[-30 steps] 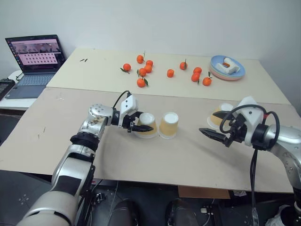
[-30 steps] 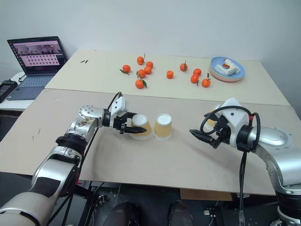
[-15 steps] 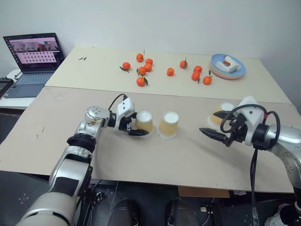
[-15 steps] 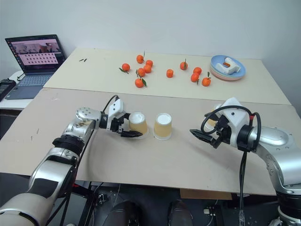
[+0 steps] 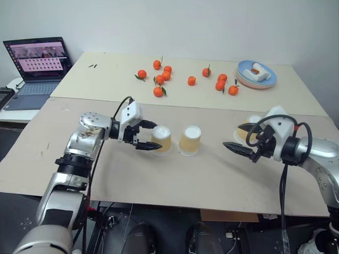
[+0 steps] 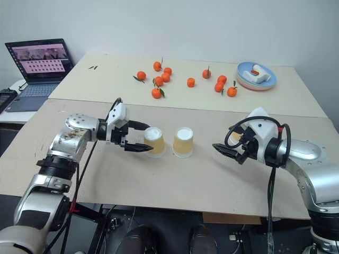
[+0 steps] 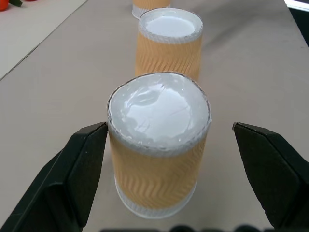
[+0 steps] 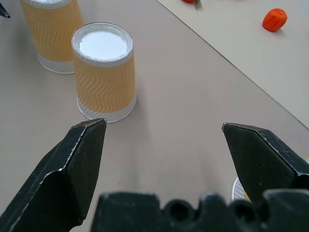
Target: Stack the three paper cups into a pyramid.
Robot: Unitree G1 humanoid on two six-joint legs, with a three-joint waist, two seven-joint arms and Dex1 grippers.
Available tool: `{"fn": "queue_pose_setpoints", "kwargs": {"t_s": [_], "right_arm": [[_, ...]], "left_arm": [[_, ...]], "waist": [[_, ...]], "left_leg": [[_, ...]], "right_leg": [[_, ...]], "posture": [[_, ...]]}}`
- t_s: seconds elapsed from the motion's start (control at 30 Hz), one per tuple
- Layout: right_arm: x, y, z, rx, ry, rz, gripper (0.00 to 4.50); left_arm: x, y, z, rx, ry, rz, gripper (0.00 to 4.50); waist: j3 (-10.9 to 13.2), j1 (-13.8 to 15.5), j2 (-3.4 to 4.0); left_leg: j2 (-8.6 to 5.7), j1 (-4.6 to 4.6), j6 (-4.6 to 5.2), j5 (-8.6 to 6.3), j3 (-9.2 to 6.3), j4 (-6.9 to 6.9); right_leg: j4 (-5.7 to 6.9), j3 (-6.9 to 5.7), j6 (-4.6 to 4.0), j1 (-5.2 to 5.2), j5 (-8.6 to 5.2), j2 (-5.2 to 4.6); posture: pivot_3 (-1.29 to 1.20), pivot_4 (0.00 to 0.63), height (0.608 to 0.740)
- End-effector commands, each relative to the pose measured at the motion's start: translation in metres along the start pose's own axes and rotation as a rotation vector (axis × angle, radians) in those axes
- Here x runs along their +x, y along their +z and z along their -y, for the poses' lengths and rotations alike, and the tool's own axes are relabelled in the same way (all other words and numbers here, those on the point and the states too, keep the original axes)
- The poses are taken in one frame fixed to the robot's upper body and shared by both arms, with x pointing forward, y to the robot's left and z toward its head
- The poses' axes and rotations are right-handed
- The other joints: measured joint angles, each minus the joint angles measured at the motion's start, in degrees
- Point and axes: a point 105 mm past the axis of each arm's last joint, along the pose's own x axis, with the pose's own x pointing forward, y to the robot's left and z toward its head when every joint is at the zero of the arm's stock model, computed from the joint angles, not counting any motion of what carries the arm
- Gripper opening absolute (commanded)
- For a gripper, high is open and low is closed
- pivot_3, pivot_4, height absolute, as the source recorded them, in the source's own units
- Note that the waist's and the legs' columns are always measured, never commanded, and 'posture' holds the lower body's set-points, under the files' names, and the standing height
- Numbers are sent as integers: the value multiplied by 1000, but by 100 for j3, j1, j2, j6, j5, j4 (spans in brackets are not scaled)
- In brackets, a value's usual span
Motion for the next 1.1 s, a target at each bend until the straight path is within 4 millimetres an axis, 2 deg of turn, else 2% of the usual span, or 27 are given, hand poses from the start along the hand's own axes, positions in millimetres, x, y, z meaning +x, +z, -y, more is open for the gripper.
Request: {"fn": "queue_pose_setpoints", "kwargs": {"t_s": [0.03, 0.13, 0.23, 0.37, 0.5, 0.67, 0.83, 1.1], "right_arm": [[-6, 10, 4, -41, -25, 35, 4500], [-6, 8, 1, -36, -23, 31, 4500], [-6, 7, 1, -34, -23, 31, 4500], [-7, 7, 3, -38, -29, 27, 4500], [-10, 8, 5, -44, -34, 21, 4500], [-10, 9, 7, -50, -34, 20, 4500], [-12, 11, 9, -58, -33, 17, 4500], [-9, 11, 13, -64, -34, 15, 4500]], "left_arm": [[-17, -1, 0, -7, 57, 10, 4396], [-21, -20, 3, -45, 110, -21, 4396], [-16, -31, -1, -73, 212, -22, 4396], [6, -35, -8, -95, 410, 56, 4396], [24, -54, -4, -114, 573, 66, 4396], [43, -62, 12, -122, 580, 60, 4396], [40, -63, 17, -152, 595, 70, 4396], [14, -62, 11, -150, 589, 64, 4396]], "waist": [[0, -4, 0], [0, -1, 0], [1, 32, 1], [0, 69, 1], [0, 50, 1], [-1, 48, 3], [-2, 70, 4], [-2, 57, 5]], "left_leg": [[0, 1, 0, 0, 0, 0], [0, 6, -1, 0, 0, 0], [-1, 6, -1, 0, 0, 0], [-5, 16, 1, -1, -3, 0], [-4, 27, 4, -2, -3, -2], [1, 62, 2, -2, -7, -3], [1, 68, 8, -7, -15, -4], [4, 69, 8, -7, -15, -5]], "right_leg": [[1, 0, 0, 0, 0, 0], [1, 2, 0, 3, 0, 0], [1, 2, 0, 6, 0, -2], [-4, 3, 2, 23, 1, -10], [-6, 1, 2, 35, 1, -8], [-6, -2, 0, 70, 1, -8], [-12, -3, 0, 80, 0, -18], [-12, -5, -1, 80, 0, -17]], "posture": [[0, 150, 669], [0, 150, 669], [0, 150, 669], [0, 150, 669], [0, 150, 669], [0, 150, 669], [0, 150, 669], [0, 150, 669]]}}
